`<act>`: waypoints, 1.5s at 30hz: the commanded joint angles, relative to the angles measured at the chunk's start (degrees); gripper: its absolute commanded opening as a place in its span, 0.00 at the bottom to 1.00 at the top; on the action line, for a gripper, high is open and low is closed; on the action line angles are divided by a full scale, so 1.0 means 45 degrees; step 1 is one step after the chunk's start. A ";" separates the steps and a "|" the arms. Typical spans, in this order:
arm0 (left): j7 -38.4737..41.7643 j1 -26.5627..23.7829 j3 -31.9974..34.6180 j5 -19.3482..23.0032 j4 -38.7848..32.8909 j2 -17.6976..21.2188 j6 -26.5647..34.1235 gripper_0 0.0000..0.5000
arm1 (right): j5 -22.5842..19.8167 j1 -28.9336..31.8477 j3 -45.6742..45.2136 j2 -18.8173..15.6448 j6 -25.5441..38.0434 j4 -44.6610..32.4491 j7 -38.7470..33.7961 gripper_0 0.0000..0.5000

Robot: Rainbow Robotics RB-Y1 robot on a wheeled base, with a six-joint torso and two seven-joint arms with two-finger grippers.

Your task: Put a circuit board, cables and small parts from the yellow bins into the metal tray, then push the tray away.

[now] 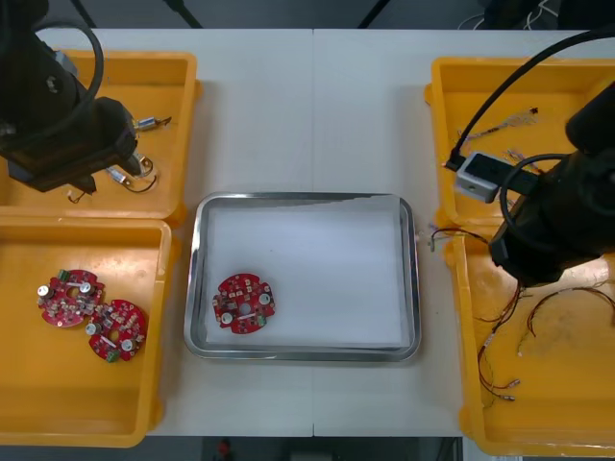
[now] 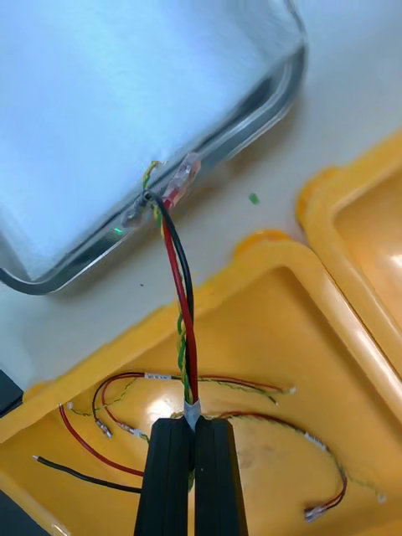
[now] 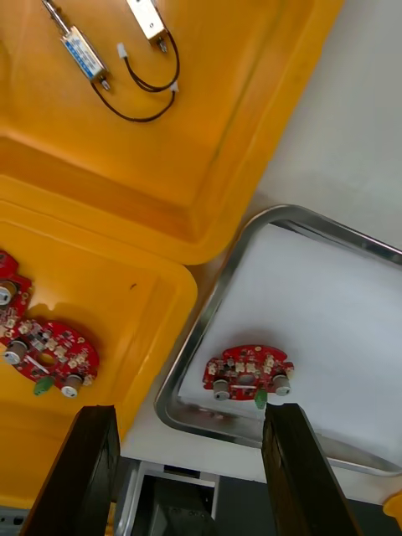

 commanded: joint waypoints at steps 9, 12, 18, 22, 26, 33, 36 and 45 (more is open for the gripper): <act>0.0678 -0.0436 0.1129 -0.0038 0.3191 0.0835 -0.0229 1.00 | 0.0462 -0.3631 0.4332 0.1116 -0.1081 -0.0161 0.1322 0.00; 0.0775 -0.0494 0.1227 -0.0096 0.4148 0.0835 -0.0757 1.00 | 0.0715 -0.3631 0.4859 0.1546 -0.1667 -0.0161 0.1497 0.00; 0.1772 -0.1159 0.1227 -0.0311 0.6453 0.0503 -0.1304 1.00 | 0.1438 -0.3670 0.5973 0.2151 -0.2448 -0.0083 0.1829 0.00; 0.2670 -0.1530 0.1227 -0.0897 0.7625 0.0093 -0.1597 1.00 | 0.1965 -0.3983 0.6969 0.2386 -0.2975 0.0229 0.2044 0.00; 0.3627 -0.1744 0.1207 -0.1327 0.8426 -0.0181 -0.1968 1.00 | 0.2532 -0.4471 0.8082 0.2835 -0.3405 0.0854 0.2259 0.00; 0.4994 -0.2116 0.1227 -0.1698 0.9871 -0.0435 -0.2847 1.00 | 0.3196 -0.4940 0.9352 0.3675 -0.4128 0.1890 0.2474 0.00; 0.5268 -0.2311 0.1168 -0.2225 1.0554 -0.0747 -0.3198 1.00 | 0.3430 -0.5057 0.9742 0.3968 -0.4460 0.2261 0.2552 0.00; 0.5346 -0.3151 -0.0297 -0.3377 1.2410 -0.1353 -0.4546 1.00 | 0.3762 -0.5037 1.0289 0.4632 -0.4968 0.3296 0.3079 0.06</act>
